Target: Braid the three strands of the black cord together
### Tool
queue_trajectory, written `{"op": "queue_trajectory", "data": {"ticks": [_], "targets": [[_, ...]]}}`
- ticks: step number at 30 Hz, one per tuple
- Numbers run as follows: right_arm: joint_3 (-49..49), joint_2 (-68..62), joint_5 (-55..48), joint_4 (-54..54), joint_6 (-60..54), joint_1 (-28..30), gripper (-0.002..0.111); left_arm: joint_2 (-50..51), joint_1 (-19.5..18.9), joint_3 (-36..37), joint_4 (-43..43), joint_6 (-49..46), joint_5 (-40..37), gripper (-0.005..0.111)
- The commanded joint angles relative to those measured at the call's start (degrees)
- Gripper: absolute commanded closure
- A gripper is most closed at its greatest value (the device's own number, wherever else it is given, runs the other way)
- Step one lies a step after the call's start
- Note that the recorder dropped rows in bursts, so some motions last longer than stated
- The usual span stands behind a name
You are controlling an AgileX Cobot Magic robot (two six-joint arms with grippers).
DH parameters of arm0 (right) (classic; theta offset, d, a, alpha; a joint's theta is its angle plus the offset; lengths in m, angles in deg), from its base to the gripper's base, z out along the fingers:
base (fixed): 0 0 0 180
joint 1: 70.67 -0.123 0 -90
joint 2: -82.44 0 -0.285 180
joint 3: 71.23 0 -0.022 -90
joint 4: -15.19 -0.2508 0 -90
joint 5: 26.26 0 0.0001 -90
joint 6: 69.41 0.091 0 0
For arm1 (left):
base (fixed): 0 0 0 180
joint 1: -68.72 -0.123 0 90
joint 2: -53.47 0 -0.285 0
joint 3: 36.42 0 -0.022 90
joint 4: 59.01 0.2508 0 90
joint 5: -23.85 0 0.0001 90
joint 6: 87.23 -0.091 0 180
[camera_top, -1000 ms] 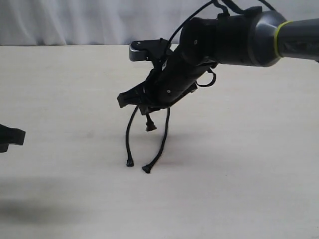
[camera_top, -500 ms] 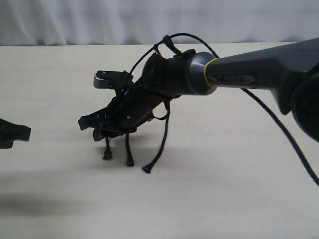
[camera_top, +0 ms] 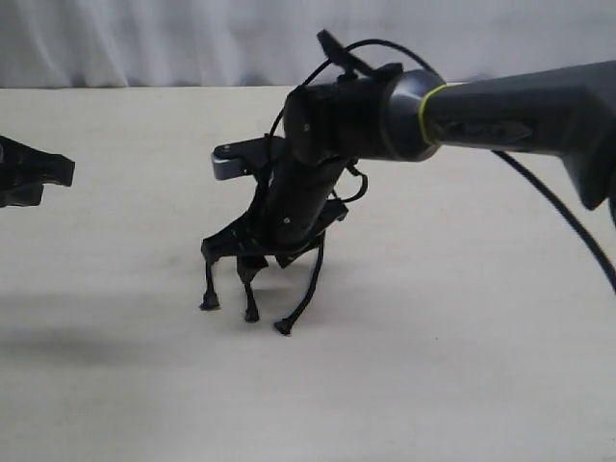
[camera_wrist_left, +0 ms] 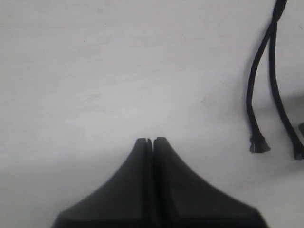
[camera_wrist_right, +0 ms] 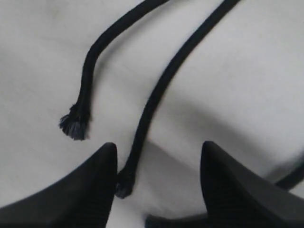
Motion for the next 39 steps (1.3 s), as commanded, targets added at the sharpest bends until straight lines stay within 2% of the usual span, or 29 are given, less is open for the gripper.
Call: {"op": "queue_trajectory", "data": {"ticks": [1,5,8,9,10,13,15,19,24,27,29,32,35,39], "targets": [[-0.1,-2.2,1.0,1.6,2.9,-2.6,0.061,2.7,0.3,-1.4,-0.2,-0.9,-0.4,0.107],[-0.1,-3.7,1.7,3.2,4.3,-4.1,0.072,3.2,0.3,-1.4,-0.5,-1.0,0.2,0.107],[-0.1,-4.3,0.9,5.8,4.5,-4.6,0.089,3.3,0.3,-1.4,-0.6,-1.0,0.5,0.107],[-0.1,-4.3,0.1,8.3,5.4,-4.7,0.101,3.3,0.3,-1.4,-0.6,-1.0,0.5,0.107],[-0.2,-4.2,-0.8,10.3,7.3,-4.7,0.104,3.3,0.3,-1.4,-0.6,-1.0,0.6,0.107],[-1.6,-1.5,-3.8,16.0,11.5,-4.7,0.104,3.3,0.3,-1.4,-0.6,-2.0,1.0,0.107],[-2.0,1.1,-5.5,18.6,12.3,-4.2,0.104,3.8,1.8,-1.4,-0.6,-2.7,2.9,0.107],[-1.9,2.1,-9.7,18.8,13.5,0.7,0.104,8.2,7.8,-1.5,-2.0,-4.0,4.7,0.107],[-1.5,2.1,-12.2,11.1,6.3,7.9,0.104,15.6,16.0,-1.5,-3.9,-5.6,10.8,0.107],[-1.5,2.1,-14.5,6.1,1.5,12.5,0.104,19.5,20.8,-1.5,-10.9,-13.4,15.1,0.107],[-1.5,2.0,-15.1,3.8,-0.2,15.4,0.104,21.9,23.2,-2.0,-19.5,-16.4,17.1,0.107],[-1.5,2.1,-15.8,2.7,-0.6,17.6,0.103,26.0,25.3,-5.2,-26.3,-21.3,14.9,0.106],[-1.5,2.1,-16.5,3.5,-1.4,18.1,0.094,29.5,26.6,-10.8,-28.0,-22.9,9.9,0.095],[-1.9,2.1,-16.8,3.5,-1.6,18.2,0.069,33.4,28.3,-17.1,-28.0,-22.9,6.1,0.075]]}}
